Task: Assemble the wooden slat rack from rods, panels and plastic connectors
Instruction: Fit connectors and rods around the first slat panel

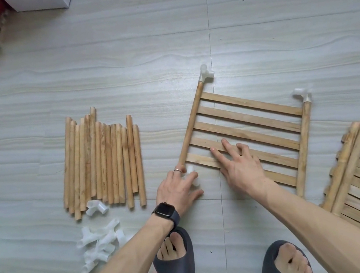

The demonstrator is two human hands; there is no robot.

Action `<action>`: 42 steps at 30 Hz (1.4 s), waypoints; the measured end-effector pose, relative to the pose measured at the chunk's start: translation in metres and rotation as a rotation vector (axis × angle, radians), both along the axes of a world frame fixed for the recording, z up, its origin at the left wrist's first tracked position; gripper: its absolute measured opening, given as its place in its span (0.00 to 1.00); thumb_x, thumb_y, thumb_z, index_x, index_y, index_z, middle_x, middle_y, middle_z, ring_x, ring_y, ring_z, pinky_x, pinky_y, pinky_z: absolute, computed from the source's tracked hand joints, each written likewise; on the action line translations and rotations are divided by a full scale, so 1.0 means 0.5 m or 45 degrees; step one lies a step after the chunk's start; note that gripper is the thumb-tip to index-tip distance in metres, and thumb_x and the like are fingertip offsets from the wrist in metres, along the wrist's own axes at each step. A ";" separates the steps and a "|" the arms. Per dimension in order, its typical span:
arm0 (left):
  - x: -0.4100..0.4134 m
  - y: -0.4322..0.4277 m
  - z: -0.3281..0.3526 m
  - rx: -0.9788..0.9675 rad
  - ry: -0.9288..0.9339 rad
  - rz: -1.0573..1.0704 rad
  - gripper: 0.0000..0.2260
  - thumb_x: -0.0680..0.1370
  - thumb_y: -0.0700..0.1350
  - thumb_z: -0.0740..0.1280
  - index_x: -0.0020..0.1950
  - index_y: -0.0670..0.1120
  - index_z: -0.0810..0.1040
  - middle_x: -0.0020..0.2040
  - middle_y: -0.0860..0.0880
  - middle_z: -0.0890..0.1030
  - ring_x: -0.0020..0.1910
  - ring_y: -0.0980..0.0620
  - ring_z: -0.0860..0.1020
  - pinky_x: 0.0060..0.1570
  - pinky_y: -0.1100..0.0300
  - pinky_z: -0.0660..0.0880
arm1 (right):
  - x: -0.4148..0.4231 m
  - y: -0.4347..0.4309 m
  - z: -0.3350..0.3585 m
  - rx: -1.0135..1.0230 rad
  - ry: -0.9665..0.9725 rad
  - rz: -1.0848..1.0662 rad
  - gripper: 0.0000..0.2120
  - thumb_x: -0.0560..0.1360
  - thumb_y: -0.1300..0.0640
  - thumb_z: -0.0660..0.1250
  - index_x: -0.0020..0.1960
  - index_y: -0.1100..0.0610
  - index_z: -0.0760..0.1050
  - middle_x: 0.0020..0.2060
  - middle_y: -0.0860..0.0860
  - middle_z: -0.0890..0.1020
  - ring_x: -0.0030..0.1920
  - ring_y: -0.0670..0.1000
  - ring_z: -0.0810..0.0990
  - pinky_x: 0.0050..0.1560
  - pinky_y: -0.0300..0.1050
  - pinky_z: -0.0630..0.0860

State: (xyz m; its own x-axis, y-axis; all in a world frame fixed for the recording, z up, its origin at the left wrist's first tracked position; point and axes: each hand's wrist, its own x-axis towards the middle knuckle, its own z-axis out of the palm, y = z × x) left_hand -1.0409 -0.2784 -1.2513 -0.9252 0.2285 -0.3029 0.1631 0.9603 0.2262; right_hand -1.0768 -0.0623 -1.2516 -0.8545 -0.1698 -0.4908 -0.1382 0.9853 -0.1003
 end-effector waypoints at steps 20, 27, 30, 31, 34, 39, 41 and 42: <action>0.031 -0.081 0.019 0.672 -0.159 0.739 0.08 0.77 0.59 0.69 0.54 0.59 0.80 0.54 0.54 0.75 0.46 0.65 0.78 0.46 0.71 0.73 | 0.002 0.001 0.000 0.005 0.003 0.006 0.29 0.84 0.41 0.50 0.80 0.35 0.40 0.82 0.46 0.42 0.77 0.61 0.52 0.69 0.61 0.65; 0.034 -0.078 0.018 0.169 0.004 0.291 0.16 0.80 0.59 0.63 0.59 0.50 0.78 0.49 0.53 0.83 0.44 0.50 0.82 0.37 0.56 0.74 | 0.005 0.003 -0.006 -0.010 0.027 -0.007 0.29 0.84 0.40 0.51 0.80 0.34 0.41 0.82 0.46 0.43 0.77 0.61 0.53 0.68 0.60 0.65; 0.034 -0.080 0.014 0.125 -0.016 0.357 0.17 0.79 0.62 0.63 0.55 0.49 0.77 0.46 0.52 0.83 0.44 0.48 0.81 0.40 0.55 0.75 | 0.004 0.004 -0.007 -0.015 0.025 -0.009 0.29 0.84 0.40 0.51 0.80 0.34 0.41 0.82 0.45 0.44 0.77 0.61 0.53 0.69 0.60 0.65; 0.031 -0.078 0.014 0.145 -0.025 0.413 0.16 0.79 0.61 0.64 0.54 0.49 0.77 0.47 0.52 0.82 0.45 0.49 0.81 0.41 0.56 0.75 | 0.004 0.004 -0.007 -0.015 0.023 -0.008 0.29 0.84 0.40 0.51 0.80 0.34 0.41 0.82 0.45 0.44 0.77 0.61 0.53 0.69 0.60 0.66; 0.018 -0.062 0.012 0.211 -0.063 0.569 0.14 0.79 0.59 0.65 0.58 0.52 0.79 0.50 0.52 0.81 0.50 0.50 0.80 0.44 0.60 0.70 | 0.004 0.004 -0.006 -0.014 0.018 -0.005 0.29 0.84 0.40 0.51 0.80 0.34 0.40 0.82 0.45 0.43 0.77 0.61 0.53 0.69 0.61 0.66; 0.002 -0.036 -0.005 0.351 -0.017 0.717 0.13 0.80 0.55 0.66 0.55 0.48 0.82 0.49 0.50 0.81 0.50 0.50 0.78 0.45 0.63 0.65 | -0.002 0.002 -0.001 -0.028 -0.011 -0.015 0.29 0.84 0.41 0.52 0.80 0.34 0.42 0.82 0.45 0.46 0.76 0.61 0.54 0.69 0.62 0.67; 0.004 -0.029 -0.009 0.375 0.035 0.729 0.12 0.79 0.53 0.68 0.54 0.46 0.82 0.48 0.48 0.81 0.47 0.49 0.78 0.43 0.64 0.63 | -0.007 0.005 0.002 -0.033 -0.026 -0.012 0.29 0.84 0.42 0.54 0.80 0.34 0.44 0.82 0.46 0.47 0.75 0.61 0.55 0.69 0.62 0.68; 0.005 -0.027 -0.011 0.393 0.058 0.727 0.11 0.79 0.52 0.69 0.53 0.45 0.82 0.47 0.48 0.81 0.47 0.49 0.78 0.43 0.64 0.63 | -0.010 0.006 0.004 -0.034 -0.032 -0.004 0.29 0.84 0.42 0.55 0.80 0.34 0.44 0.82 0.46 0.48 0.75 0.61 0.56 0.69 0.61 0.69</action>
